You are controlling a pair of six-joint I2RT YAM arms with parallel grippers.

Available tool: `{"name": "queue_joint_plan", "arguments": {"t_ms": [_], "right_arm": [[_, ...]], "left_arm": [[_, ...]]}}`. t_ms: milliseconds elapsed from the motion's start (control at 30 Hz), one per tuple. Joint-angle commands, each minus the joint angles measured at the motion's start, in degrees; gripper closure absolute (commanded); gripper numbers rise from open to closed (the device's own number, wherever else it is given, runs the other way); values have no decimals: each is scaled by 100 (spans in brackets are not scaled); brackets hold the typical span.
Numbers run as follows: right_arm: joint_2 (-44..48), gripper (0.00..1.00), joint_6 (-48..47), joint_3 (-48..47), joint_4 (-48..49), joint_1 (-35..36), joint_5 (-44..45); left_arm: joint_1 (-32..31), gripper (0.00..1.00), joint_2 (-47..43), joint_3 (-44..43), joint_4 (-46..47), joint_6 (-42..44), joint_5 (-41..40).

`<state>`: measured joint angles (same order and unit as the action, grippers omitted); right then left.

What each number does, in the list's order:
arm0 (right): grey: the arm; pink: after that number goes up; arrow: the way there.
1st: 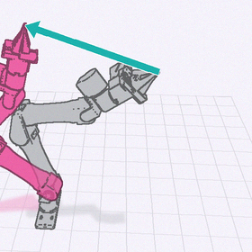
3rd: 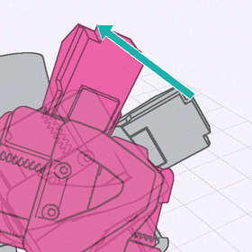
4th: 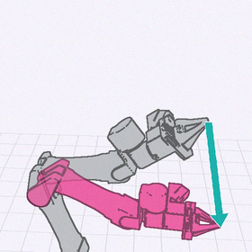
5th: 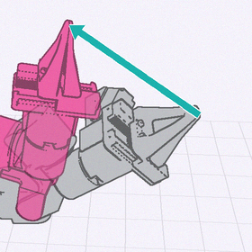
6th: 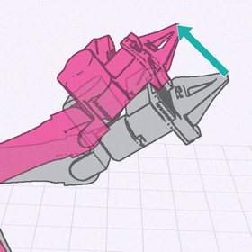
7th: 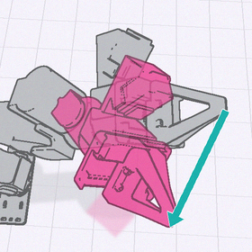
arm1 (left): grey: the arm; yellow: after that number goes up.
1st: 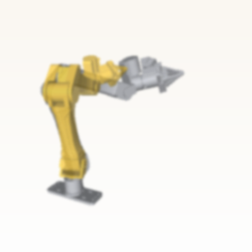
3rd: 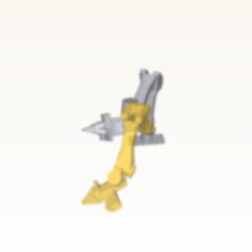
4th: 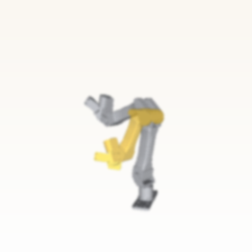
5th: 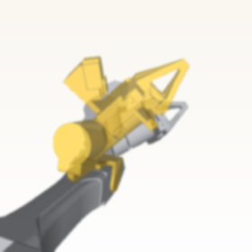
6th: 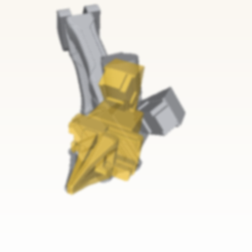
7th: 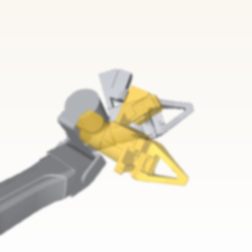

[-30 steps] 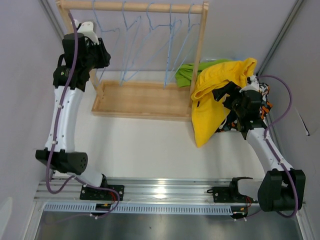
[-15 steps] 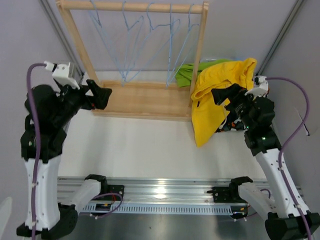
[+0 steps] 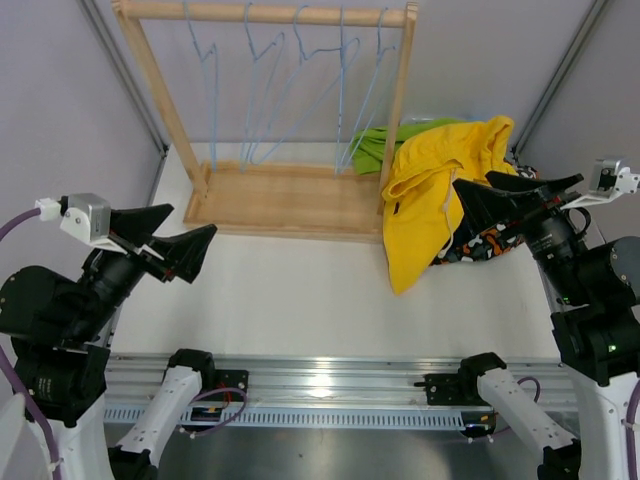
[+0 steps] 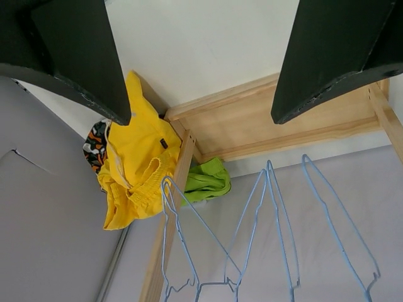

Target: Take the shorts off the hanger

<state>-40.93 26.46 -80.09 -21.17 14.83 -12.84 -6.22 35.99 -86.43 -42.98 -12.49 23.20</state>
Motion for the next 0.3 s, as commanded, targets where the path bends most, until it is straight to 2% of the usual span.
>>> {"name": "queue_joint_plan", "arguments": {"t_ms": [0,267], "right_arm": [[-47,1,-53,-33,-423,29,-236],[-205,0,70,-129,-572,29,-263]], "left_arm": [[-11,0,40,13,97,-131,79],[-11,1,22,-58,27,-122,-17]]}}
